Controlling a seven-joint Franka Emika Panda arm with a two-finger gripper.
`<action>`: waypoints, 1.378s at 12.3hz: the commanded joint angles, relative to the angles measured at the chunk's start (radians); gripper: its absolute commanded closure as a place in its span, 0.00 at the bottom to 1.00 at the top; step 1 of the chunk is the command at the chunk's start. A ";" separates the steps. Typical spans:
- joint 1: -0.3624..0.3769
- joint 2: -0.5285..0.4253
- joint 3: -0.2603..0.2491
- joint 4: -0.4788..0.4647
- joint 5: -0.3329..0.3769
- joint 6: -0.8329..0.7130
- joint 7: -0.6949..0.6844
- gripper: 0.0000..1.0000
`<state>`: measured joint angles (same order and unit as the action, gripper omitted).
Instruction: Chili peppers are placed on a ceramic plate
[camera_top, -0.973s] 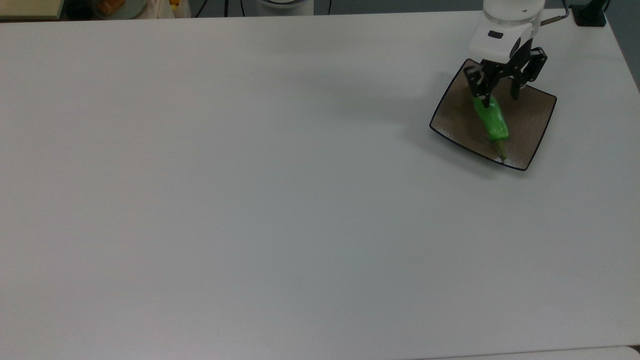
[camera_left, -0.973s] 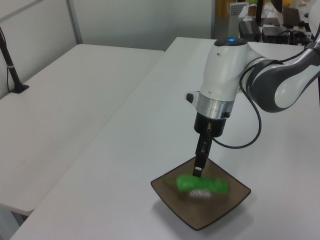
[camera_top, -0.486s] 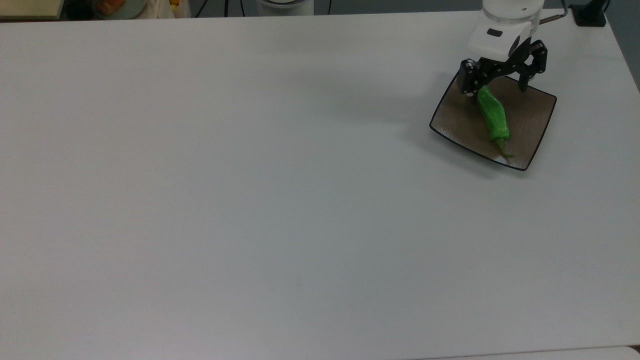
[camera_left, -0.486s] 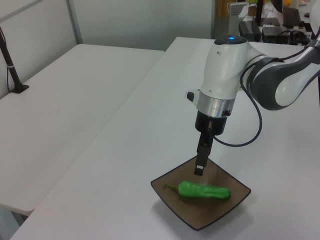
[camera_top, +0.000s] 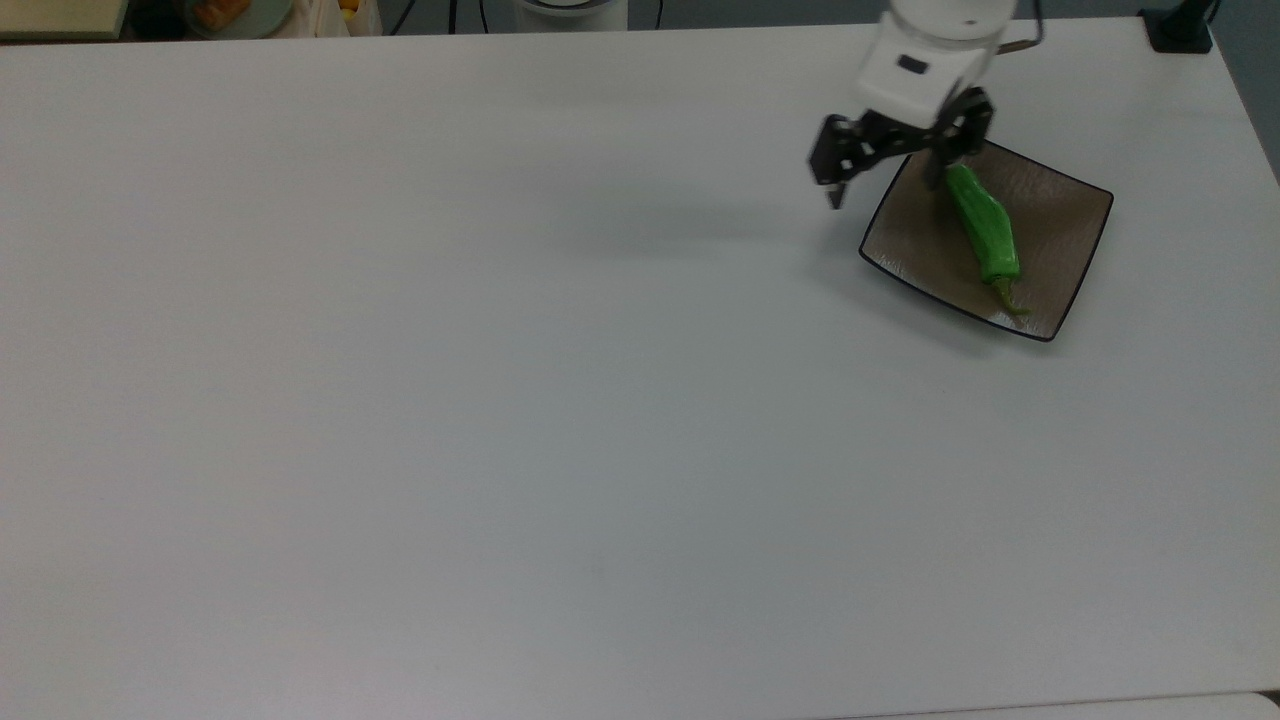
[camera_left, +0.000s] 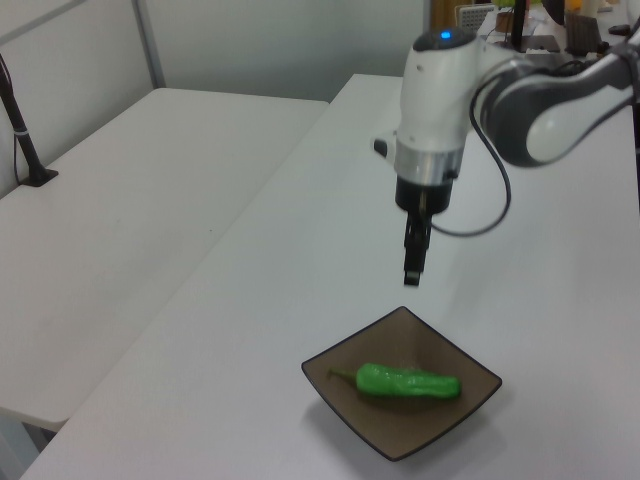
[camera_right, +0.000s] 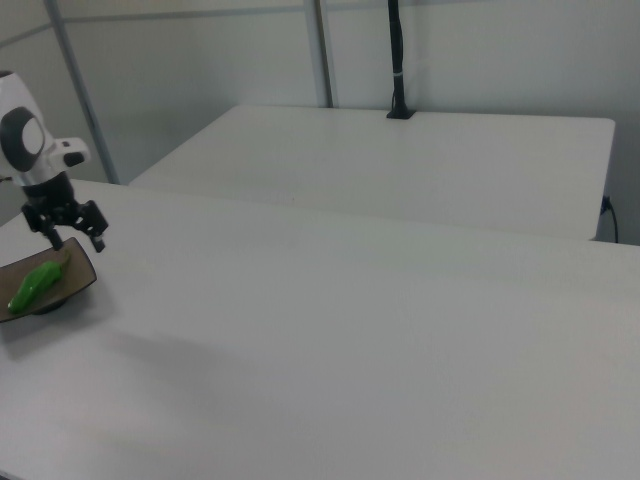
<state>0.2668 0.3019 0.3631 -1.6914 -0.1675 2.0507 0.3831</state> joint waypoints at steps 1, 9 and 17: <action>0.005 -0.091 -0.097 -0.020 0.009 -0.181 -0.039 0.00; -0.116 -0.300 -0.271 -0.079 0.124 -0.297 -0.136 0.00; -0.173 -0.354 -0.392 -0.097 0.233 -0.276 -0.293 0.00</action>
<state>0.0906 -0.0168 -0.0109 -1.7454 0.0346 1.7555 0.1321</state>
